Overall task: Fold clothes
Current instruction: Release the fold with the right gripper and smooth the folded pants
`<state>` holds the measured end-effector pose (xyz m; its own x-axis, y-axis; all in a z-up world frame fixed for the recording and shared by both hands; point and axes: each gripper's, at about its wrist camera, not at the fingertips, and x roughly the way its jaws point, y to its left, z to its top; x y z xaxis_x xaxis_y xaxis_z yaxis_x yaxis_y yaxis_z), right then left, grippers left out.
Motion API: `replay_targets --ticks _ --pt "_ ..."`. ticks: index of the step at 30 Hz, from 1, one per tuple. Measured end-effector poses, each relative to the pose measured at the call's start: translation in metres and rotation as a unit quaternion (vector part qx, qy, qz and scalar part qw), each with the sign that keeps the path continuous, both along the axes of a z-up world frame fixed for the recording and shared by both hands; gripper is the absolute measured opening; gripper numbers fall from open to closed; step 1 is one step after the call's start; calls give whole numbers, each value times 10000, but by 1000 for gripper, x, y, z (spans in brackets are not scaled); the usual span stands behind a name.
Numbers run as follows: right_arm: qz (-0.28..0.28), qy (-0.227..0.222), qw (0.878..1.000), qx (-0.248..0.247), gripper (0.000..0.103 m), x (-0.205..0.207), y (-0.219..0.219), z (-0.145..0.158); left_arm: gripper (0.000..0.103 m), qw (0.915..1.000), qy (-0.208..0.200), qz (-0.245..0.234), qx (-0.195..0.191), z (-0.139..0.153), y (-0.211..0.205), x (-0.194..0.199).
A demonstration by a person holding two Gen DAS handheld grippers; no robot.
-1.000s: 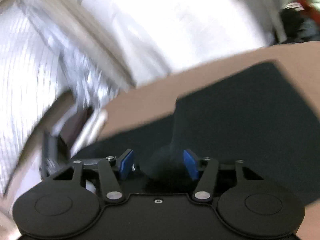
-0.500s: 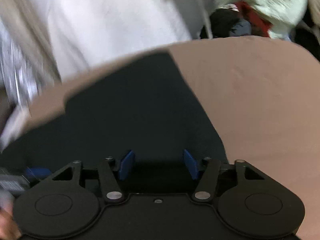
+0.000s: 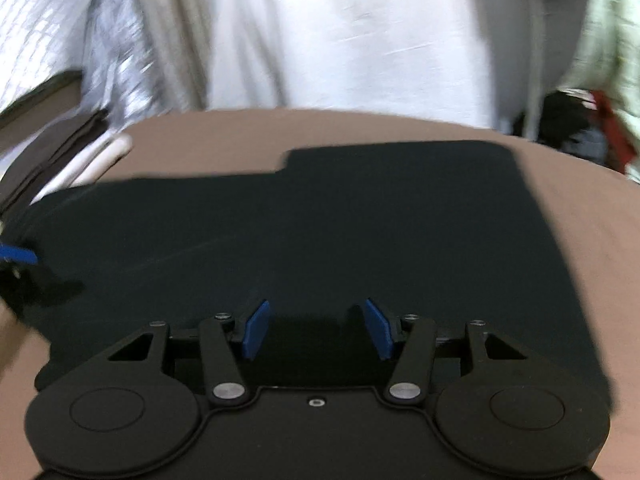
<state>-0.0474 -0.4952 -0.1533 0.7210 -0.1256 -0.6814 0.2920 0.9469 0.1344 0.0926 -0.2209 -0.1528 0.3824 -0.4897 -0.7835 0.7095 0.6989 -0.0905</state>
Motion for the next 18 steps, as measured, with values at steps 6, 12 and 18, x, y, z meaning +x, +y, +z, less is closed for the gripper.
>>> replay_targets --ticks 6,12,18 --pt "508 332 9980 -153 61 4 24 -19 85 9892 798 1044 -653 -21 95 44" --pt "572 -535 9969 46 61 0 61 19 85 9565 1705 2031 -1217 -34 144 68" --pt "1915 -260 9795 -563 60 26 147 2 85 9634 1498 2213 -218 -36 146 45"
